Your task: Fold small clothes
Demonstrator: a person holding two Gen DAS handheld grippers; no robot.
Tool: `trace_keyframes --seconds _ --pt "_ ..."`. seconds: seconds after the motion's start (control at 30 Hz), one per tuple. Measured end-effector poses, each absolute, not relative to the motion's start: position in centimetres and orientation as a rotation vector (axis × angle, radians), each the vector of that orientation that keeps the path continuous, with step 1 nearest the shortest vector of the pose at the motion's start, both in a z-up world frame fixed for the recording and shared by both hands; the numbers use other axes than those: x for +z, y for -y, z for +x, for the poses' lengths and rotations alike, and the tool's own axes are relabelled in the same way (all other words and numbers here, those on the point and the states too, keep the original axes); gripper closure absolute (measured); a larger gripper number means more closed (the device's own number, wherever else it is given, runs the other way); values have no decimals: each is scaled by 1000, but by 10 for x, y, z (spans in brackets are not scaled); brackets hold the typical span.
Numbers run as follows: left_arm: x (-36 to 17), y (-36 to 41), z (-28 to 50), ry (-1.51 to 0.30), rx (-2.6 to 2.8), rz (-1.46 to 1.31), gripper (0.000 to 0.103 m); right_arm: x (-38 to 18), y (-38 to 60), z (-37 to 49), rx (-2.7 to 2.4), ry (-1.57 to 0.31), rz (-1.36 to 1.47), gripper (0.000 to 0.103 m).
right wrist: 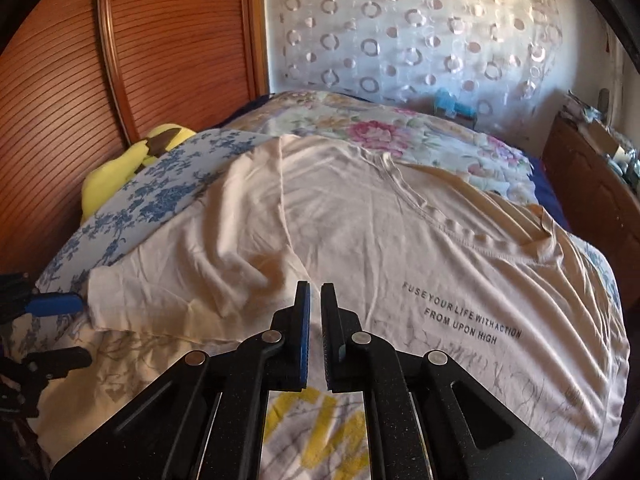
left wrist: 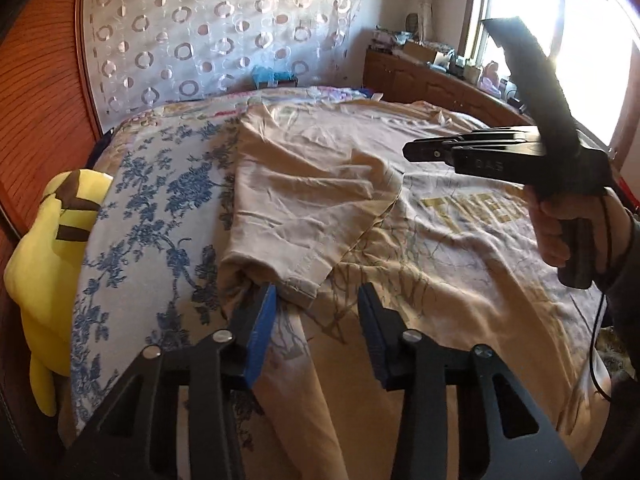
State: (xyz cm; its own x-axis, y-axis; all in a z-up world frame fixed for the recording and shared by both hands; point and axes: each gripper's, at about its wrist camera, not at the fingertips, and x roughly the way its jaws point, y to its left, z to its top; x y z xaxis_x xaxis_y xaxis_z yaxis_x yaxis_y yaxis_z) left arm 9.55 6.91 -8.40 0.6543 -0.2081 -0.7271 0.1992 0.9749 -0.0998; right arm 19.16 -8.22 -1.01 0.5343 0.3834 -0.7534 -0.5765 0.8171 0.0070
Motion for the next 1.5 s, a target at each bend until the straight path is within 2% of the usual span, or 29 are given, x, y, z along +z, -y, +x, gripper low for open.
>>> trace_keyframes --seconds 0.03,0.1,0.13,0.17,0.23,0.53,0.6,0.7,0.77,0.83,0.87,1.0,1.07,1.33,1.37,1.47,1.5 --pt "-85 -69 97 -829 -229 -12 68 -11 83 192 581 -832 -257 92" --pt "-87 -69 99 -835 -225 -11 74 -15 85 192 596 -847 -244 67" --pt "-88 -70 100 -835 -220 -12 79 -17 87 193 600 -850 -238 64" --pt "-87 -71 100 -833 -216 -15 88 -19 88 194 603 -852 -233 64" --pt "-87 -73 99 -825 -209 -24 97 -26 87 197 602 -868 -237 64" --pt "-61 -63 69 -796 -208 -18 99 -32 89 206 575 -898 -234 64" --pt "-60 -61 68 -798 -199 -9 90 -32 88 206 574 -898 -237 64" --pt "-58 -61 68 -809 -189 -8 87 -32 88 205 574 -899 -235 64" --pt "-55 -62 67 -804 -199 -26 77 -32 87 205 574 -898 -235 64" --pt "-52 -65 67 -799 -196 -36 74 -32 88 205 574 -896 -235 64" --pt "-50 -66 65 -791 -186 -35 67 -31 88 205 575 -893 -231 64" --pt "-45 -71 66 -764 -143 -26 58 -27 90 204 608 -883 -203 64" --pt "-45 -76 69 -758 -140 -45 50 -24 88 204 637 -879 -187 64" --pt "-50 -87 73 -764 -116 -65 49 -30 70 212 665 -911 -236 65" --pt "-51 -88 74 -764 -115 -69 49 -31 69 212 670 -913 -241 70" --pt "-54 -90 79 -772 -109 -81 49 -31 69 209 710 -918 -251 96" --pt "-55 -91 80 -774 -110 -85 49 -30 68 208 722 -918 -257 100"
